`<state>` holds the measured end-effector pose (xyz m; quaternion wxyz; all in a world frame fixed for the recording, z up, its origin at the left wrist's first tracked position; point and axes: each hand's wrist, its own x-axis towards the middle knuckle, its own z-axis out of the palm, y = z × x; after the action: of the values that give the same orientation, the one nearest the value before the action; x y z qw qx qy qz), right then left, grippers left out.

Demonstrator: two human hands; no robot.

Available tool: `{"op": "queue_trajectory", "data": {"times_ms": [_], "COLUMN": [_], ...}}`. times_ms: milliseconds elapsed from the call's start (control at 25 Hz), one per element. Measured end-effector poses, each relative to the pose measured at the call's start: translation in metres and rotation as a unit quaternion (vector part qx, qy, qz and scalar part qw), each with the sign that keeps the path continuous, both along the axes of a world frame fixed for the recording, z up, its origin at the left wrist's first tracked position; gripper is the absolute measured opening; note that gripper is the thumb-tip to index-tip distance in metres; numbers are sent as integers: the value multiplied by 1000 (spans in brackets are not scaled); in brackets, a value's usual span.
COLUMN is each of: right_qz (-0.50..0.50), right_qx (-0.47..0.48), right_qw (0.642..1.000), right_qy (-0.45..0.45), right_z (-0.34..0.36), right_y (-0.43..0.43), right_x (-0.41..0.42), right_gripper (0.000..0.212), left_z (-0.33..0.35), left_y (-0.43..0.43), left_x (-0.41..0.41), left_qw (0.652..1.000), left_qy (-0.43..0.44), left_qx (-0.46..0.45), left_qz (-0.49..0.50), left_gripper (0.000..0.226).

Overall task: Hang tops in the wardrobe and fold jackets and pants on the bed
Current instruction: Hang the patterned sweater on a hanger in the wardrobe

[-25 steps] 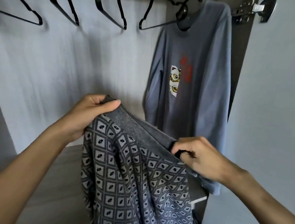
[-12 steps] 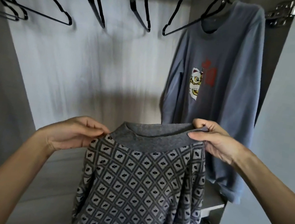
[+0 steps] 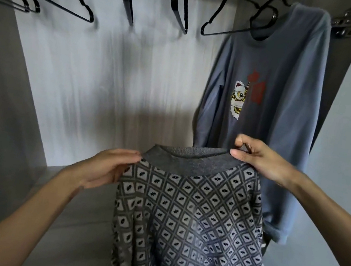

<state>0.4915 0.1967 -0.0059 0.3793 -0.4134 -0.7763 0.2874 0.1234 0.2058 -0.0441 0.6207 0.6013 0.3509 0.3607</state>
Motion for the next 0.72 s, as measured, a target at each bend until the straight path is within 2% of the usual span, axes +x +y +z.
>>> {"op": "queue_trajectory", "data": {"times_ms": [40, 80, 120, 240, 280, 360, 440, 520, 560, 640, 720], "right_qz": [-6, 0, 9, -10, -21, -41, -65, -140, -192, -267, -303], "right_qx": [-21, -56, -97, -170, -175, -156, -101, -11, 51, 176, 277], "right_qw": [1000, 998, 995, 985, 984, 987, 993, 985, 970, 933, 903], "right_qy": [-4, -2, -3, -33, -29, -8, -20, -104, -143, -165, -130], "right_z": [-2, -3, -4, -12, -15, -20, -18, -14, -11, -4, -1], "right_y": [-2, -4, -6, -8, -8, -8, -9, -6, -6, -7, -15], "right_x": [4, 10, 15, 29, 32, 33, 24, 14, 8, 3, -2], "right_gripper": [13, 18, 25, 44, 46, 39, 29, 19, 12, 7, 11], "left_z": [0, 0, 0, 12, 16, 23, 22, 15, 10, 0, -6], "left_y": [-1, 0, 3, 9, 11, 13, 19, 25, 23, 20, 14], "left_x": [9, 15, 14, -4, -12, -26, -41, -51, -55, -63, -70], "left_qw": [997, 990, 984, 953, 947, 953, 955, 940, 926, 887, 843], "left_qy": [-21, -18, 7, 171, 212, 237, 253, 266, 263, 212, 96], "left_qx": [22, 62, 117, 246, 242, 182, 157, 195, 224, 261, 265], "left_qz": [74, 126, 137, 53, 11, -40, -6, 87, 150, 316, 458], "left_gripper": [24, 23, 27, 28, 22, 14, 19, 24, 21, 12, 8]}}
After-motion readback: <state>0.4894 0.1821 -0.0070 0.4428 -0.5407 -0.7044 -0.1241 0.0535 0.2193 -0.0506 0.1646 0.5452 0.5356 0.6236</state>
